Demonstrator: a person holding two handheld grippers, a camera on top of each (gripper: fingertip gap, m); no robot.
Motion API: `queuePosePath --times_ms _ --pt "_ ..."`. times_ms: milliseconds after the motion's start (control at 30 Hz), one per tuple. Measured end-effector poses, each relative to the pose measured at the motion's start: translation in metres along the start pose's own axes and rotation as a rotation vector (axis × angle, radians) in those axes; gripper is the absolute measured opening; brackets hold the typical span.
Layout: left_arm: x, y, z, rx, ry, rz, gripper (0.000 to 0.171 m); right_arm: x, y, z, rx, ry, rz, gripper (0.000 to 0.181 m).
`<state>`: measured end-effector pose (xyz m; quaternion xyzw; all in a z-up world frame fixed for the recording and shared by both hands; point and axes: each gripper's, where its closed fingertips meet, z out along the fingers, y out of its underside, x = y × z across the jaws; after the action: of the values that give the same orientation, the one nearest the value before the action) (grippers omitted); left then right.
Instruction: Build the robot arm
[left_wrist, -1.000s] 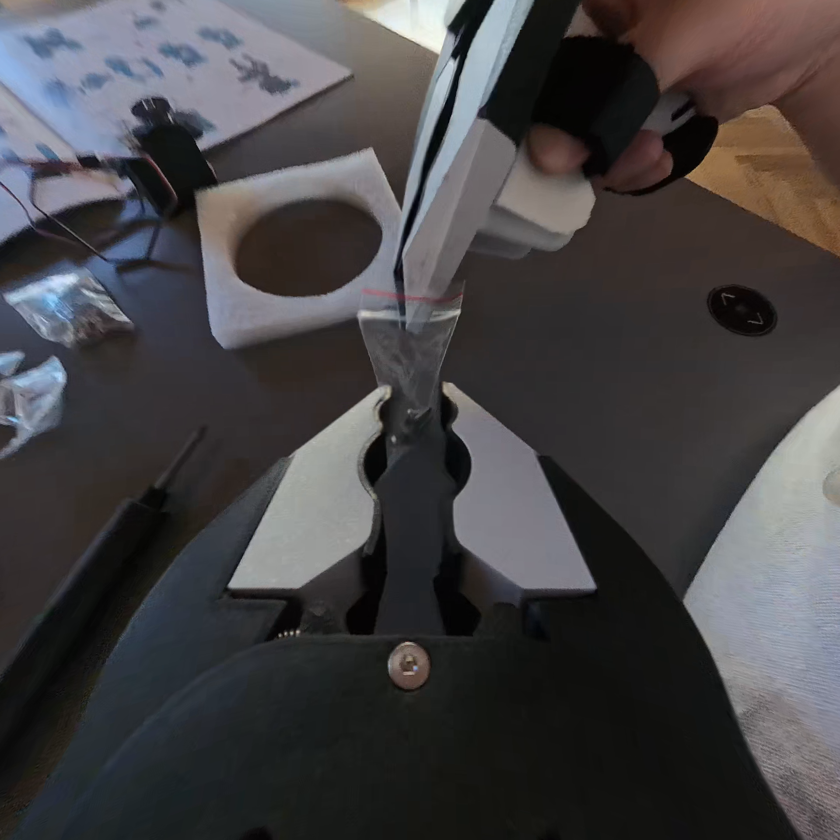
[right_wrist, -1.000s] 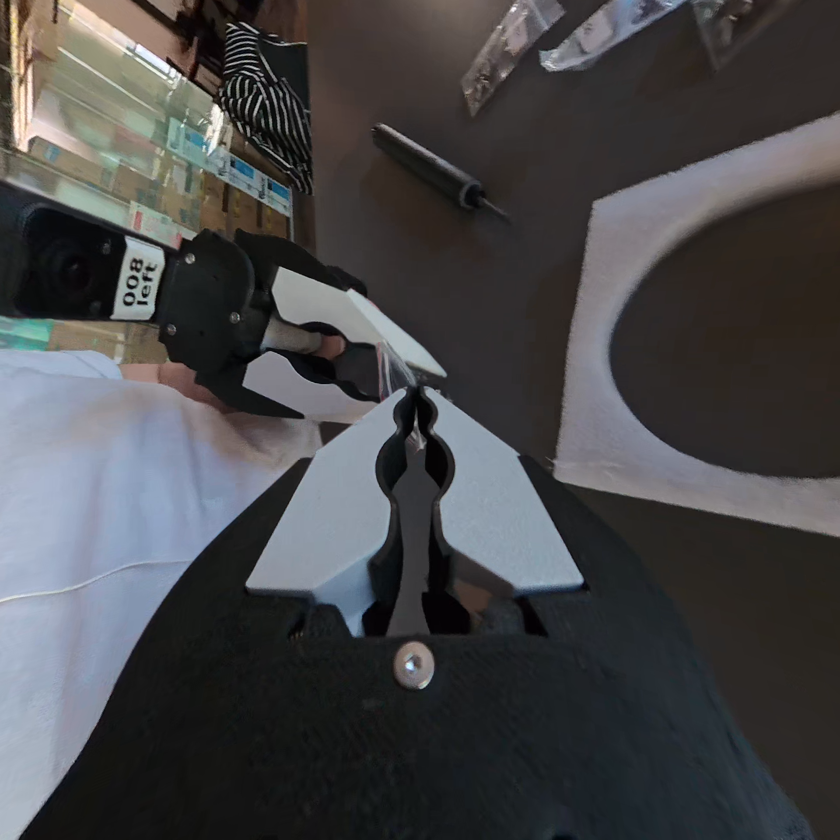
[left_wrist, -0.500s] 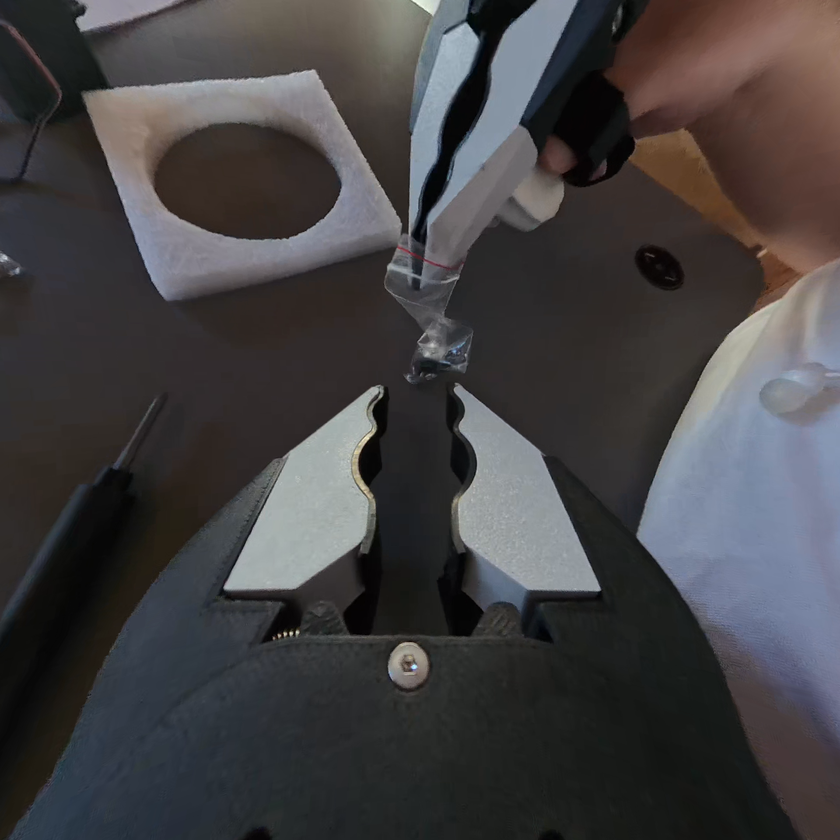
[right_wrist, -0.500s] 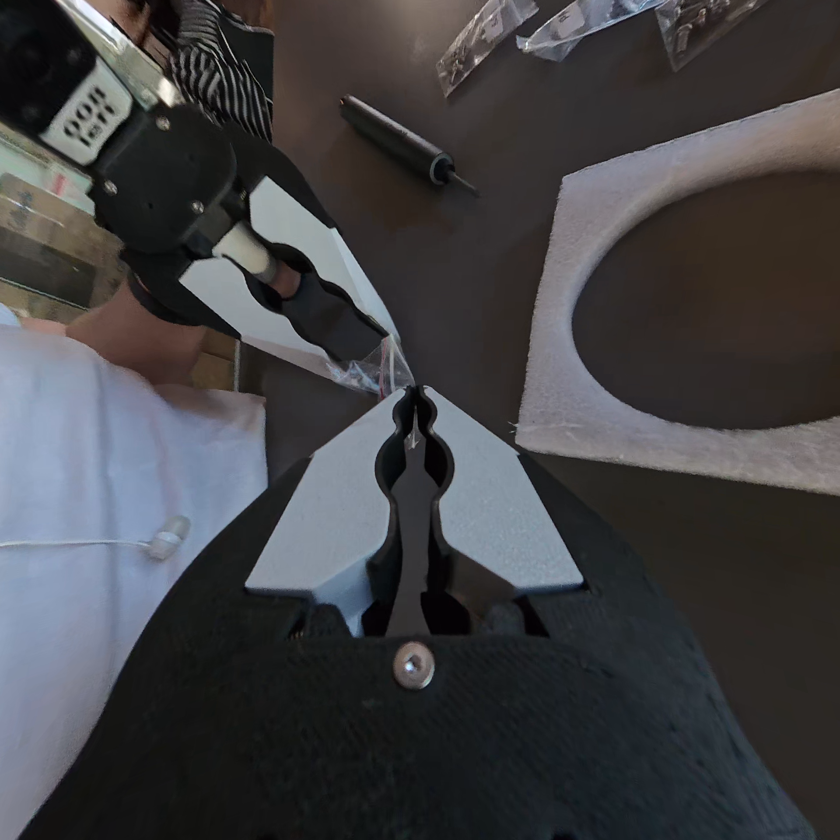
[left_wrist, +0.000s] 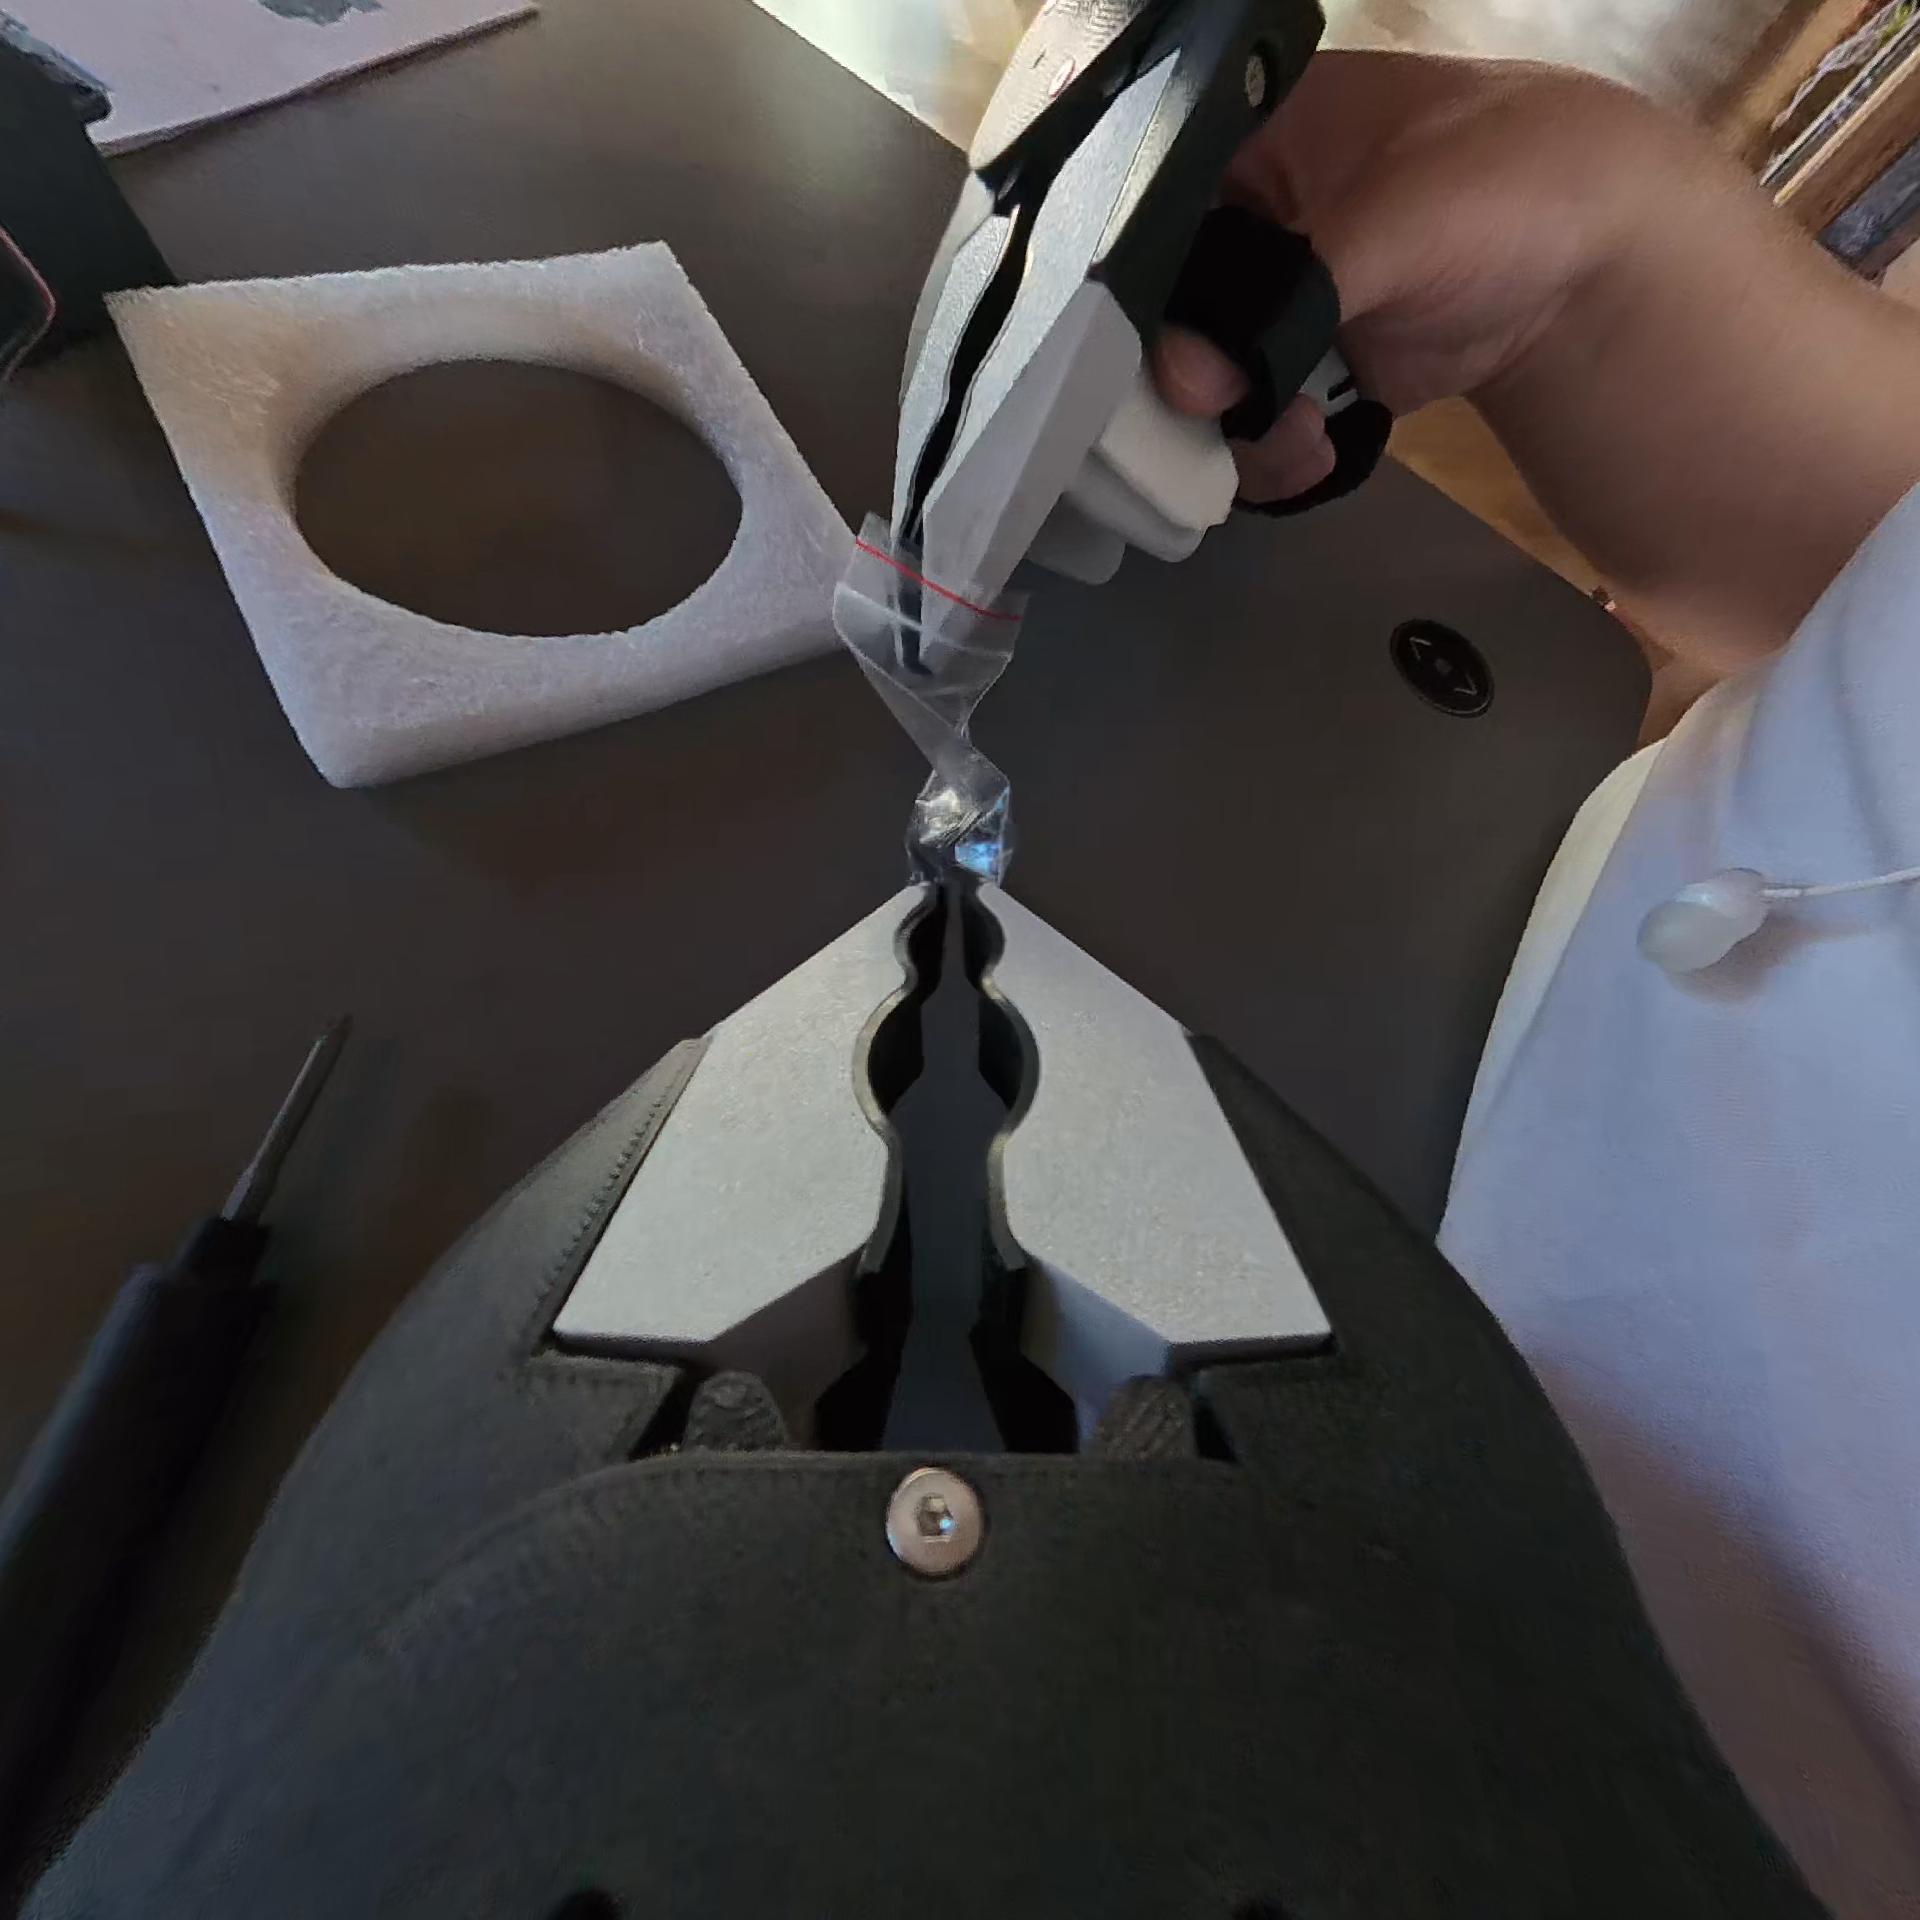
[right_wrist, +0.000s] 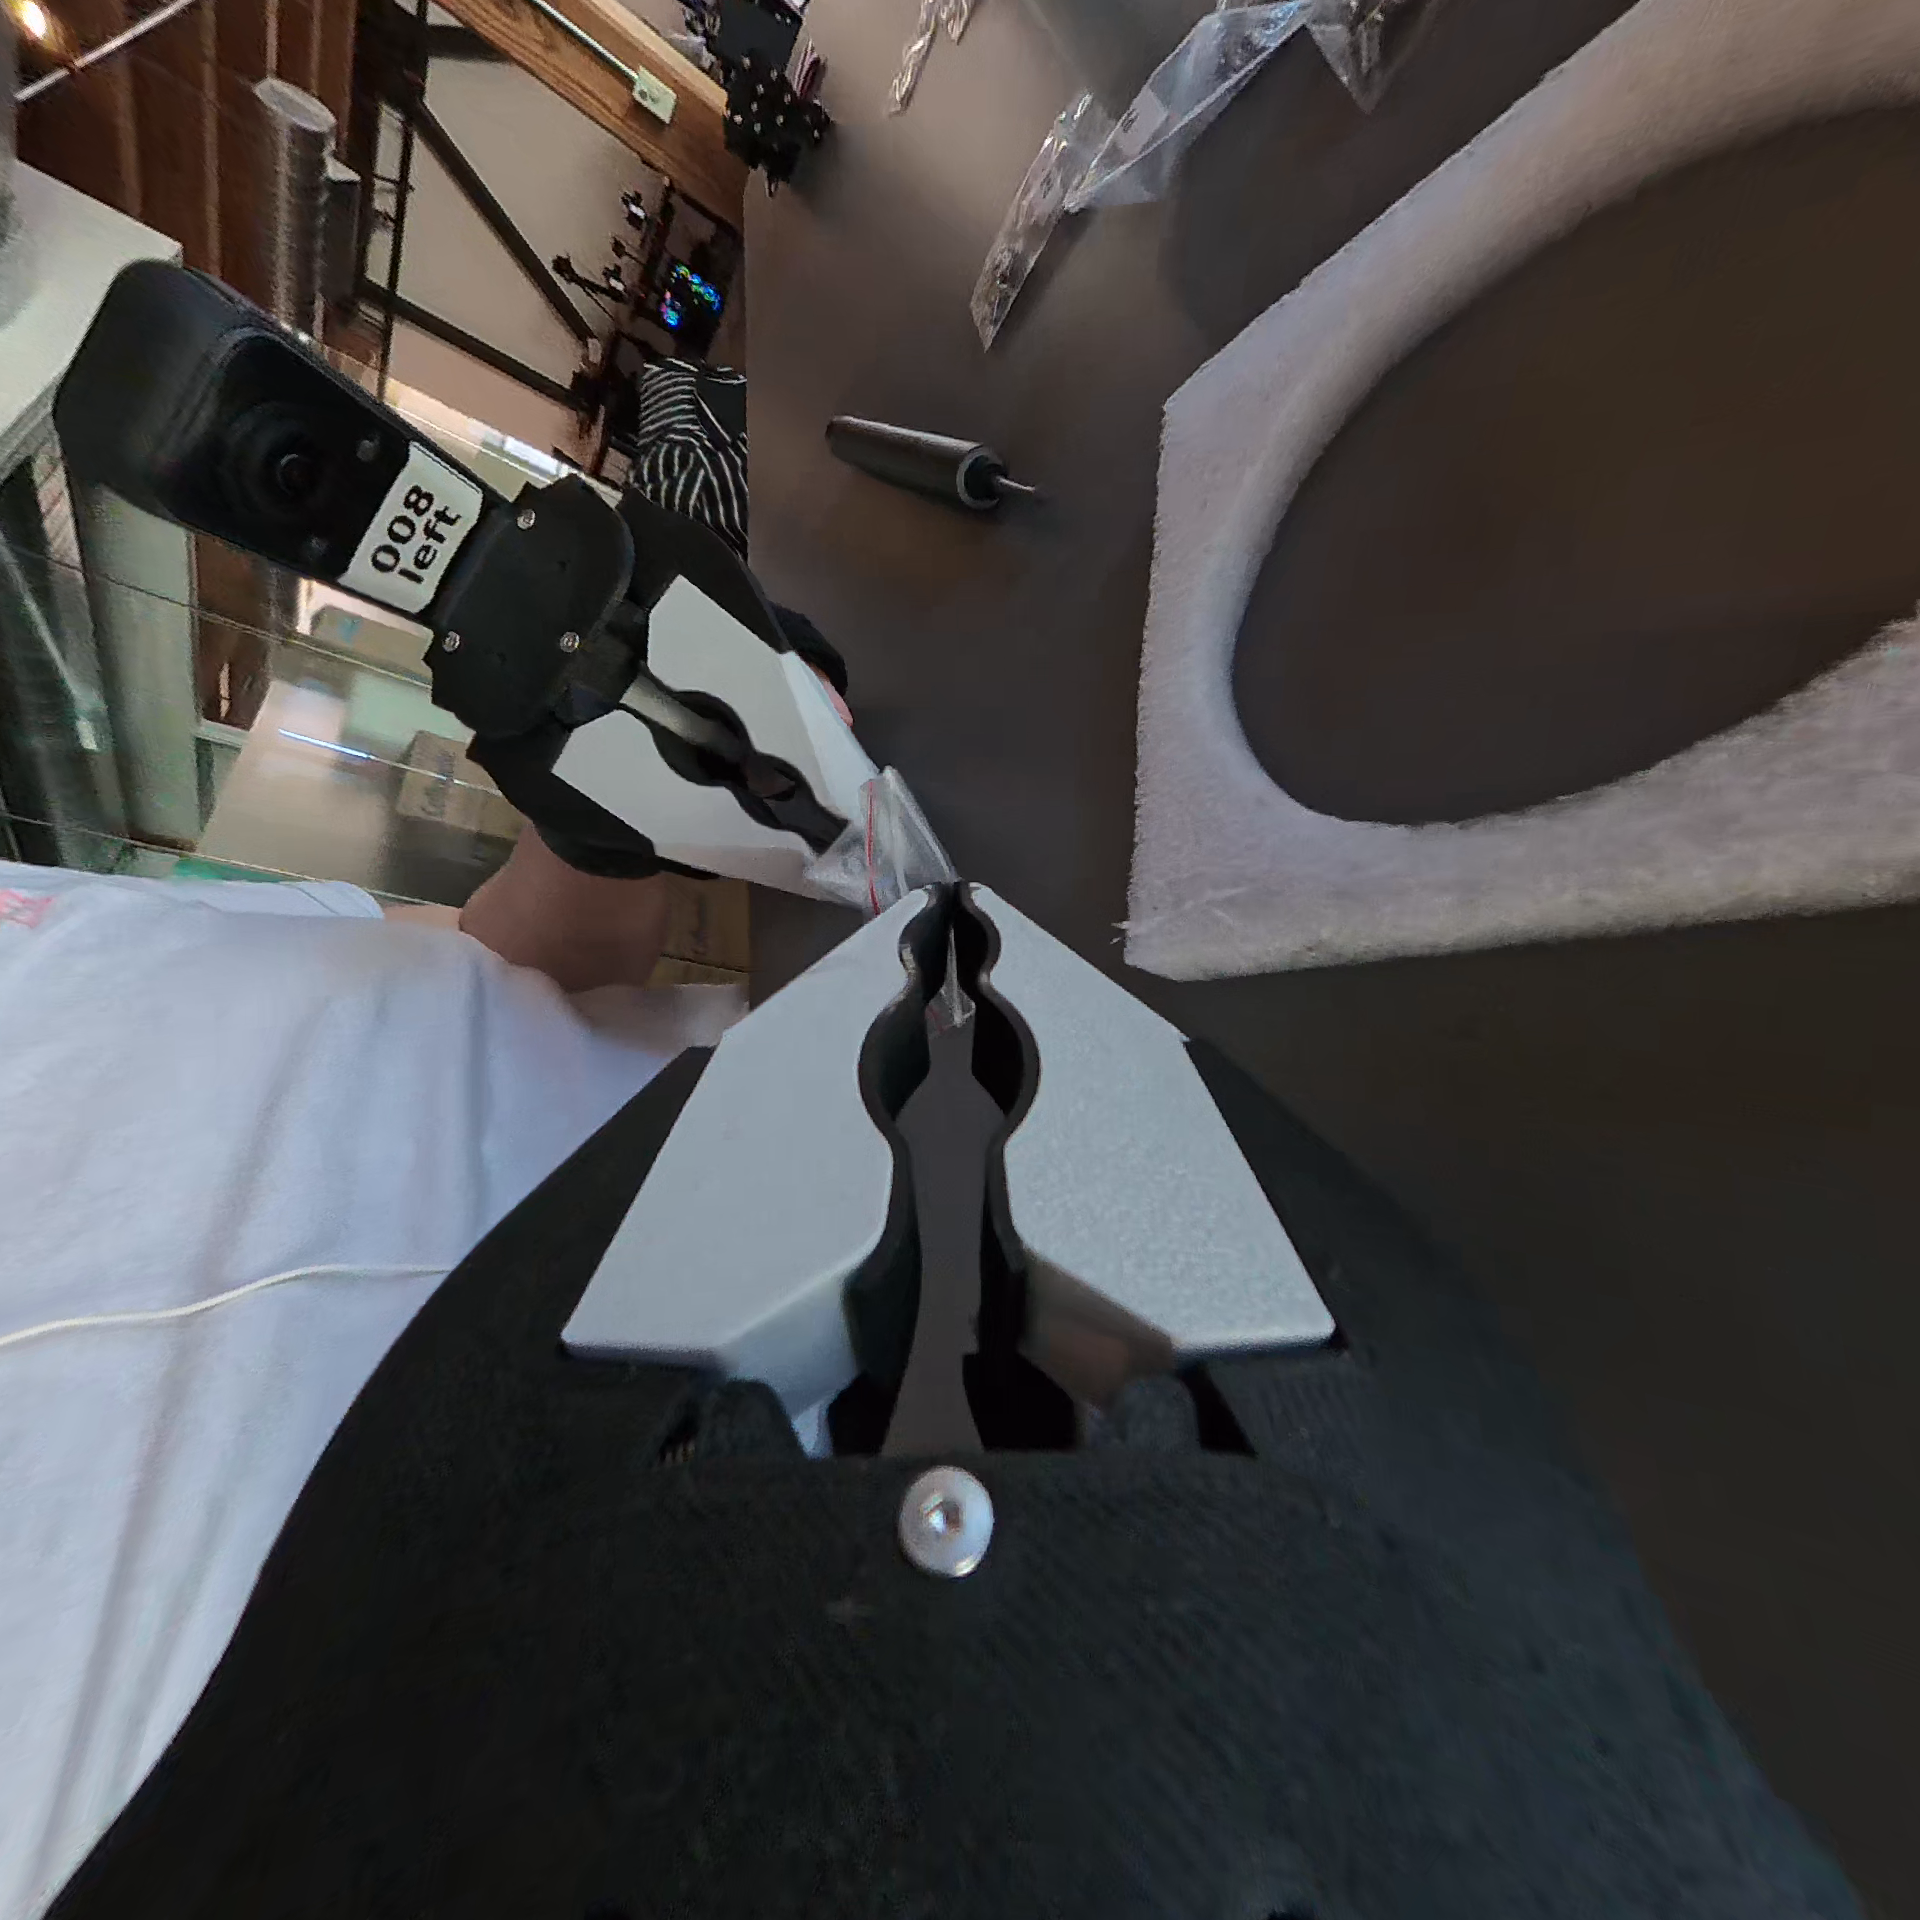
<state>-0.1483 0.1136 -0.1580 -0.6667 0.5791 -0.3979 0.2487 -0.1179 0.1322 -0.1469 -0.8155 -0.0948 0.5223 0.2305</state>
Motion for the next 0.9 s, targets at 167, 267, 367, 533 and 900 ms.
queuePosePath --times_ms 167,267,367,533,900 --pt "-0.001 0.000 0.002 -0.002 -0.019 0.020 0.024 0.004 0.001 0.002 -0.009 0.011 0.007 0.000" --pt "-0.003 -0.002 0.007 -0.010 -0.024 0.013 0.001 0.006 0.002 0.004 -0.015 0.012 0.013 0.000" --pt "-0.007 -0.003 0.007 -0.014 -0.014 -0.041 0.000 0.008 0.002 0.003 -0.007 0.017 0.021 0.000" --pt "-0.014 -0.003 0.000 0.008 0.049 -0.211 0.000 0.010 0.000 -0.001 0.017 0.010 0.045 0.000" --pt "-0.010 0.007 -0.007 -0.021 0.218 -0.500 0.000 0.010 -0.003 -0.003 -0.010 0.161 -0.358 0.012"
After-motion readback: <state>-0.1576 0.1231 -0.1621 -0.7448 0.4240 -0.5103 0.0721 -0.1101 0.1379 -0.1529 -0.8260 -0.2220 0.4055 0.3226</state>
